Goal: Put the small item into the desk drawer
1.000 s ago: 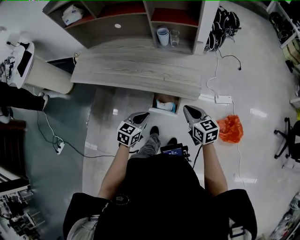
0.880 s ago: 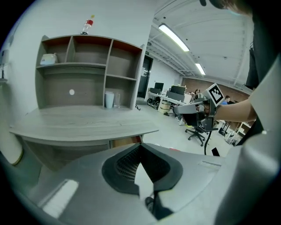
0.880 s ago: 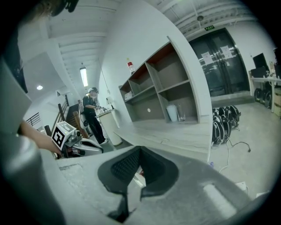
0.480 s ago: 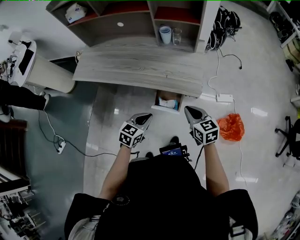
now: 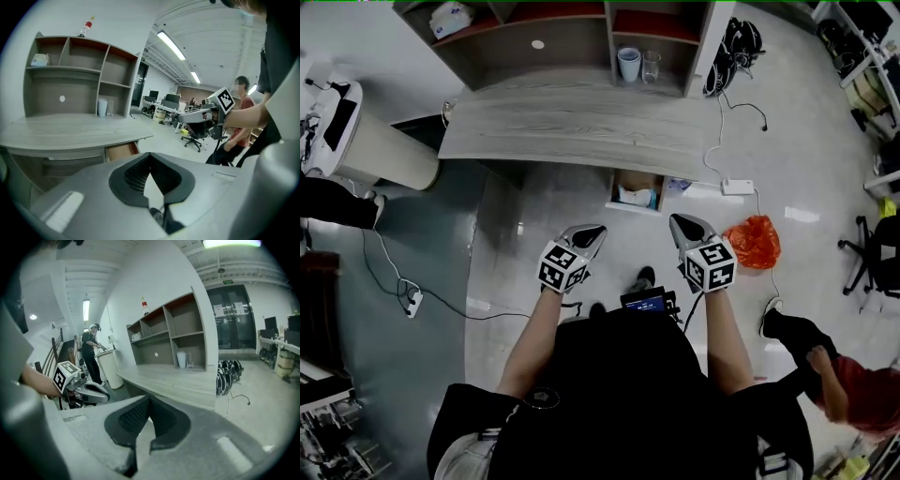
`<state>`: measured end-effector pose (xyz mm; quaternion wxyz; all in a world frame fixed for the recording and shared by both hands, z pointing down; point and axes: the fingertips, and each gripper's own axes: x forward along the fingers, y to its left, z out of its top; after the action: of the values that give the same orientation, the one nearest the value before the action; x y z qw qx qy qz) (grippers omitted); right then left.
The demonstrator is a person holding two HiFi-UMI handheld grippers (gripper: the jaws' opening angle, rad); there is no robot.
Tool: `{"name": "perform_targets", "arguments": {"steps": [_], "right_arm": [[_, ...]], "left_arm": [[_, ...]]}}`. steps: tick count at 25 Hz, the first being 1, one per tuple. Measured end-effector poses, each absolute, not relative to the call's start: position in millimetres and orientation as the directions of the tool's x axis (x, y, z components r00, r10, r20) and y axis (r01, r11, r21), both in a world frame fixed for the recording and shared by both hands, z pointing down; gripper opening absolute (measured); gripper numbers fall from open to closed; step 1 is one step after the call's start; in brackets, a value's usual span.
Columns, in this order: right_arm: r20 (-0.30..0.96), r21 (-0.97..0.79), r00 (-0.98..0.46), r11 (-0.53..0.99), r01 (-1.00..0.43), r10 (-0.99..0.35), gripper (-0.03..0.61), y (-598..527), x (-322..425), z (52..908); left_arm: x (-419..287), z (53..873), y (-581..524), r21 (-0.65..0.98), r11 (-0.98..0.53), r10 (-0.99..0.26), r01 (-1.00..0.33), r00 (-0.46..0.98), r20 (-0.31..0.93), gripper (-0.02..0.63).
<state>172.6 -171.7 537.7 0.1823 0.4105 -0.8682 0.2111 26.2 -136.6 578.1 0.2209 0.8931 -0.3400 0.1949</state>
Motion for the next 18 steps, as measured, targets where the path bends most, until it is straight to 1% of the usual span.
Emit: {"name": "perform_targets", "arguments": {"steps": [6,12,18], "right_arm": [[0.505,-0.197,-0.545,0.526,-0.828,-0.669,0.003,-137,157,537],[0.509,-0.167,-0.506,0.497,-0.851,-0.696,0.003,-104,132,534],[0.513,-0.146,-0.474,0.472,-0.87,-0.716,0.003,-67,114,530]], "left_arm": [[10,574,-111,0.267,-0.705,-0.499,-0.657,0.727,0.472,0.0],[-22,576,-81,0.267,-0.705,-0.504,-0.658,0.728,0.465,0.0],[-37,575,-51,0.262,-0.721,-0.496,-0.642,0.742,0.452,0.0]]}}
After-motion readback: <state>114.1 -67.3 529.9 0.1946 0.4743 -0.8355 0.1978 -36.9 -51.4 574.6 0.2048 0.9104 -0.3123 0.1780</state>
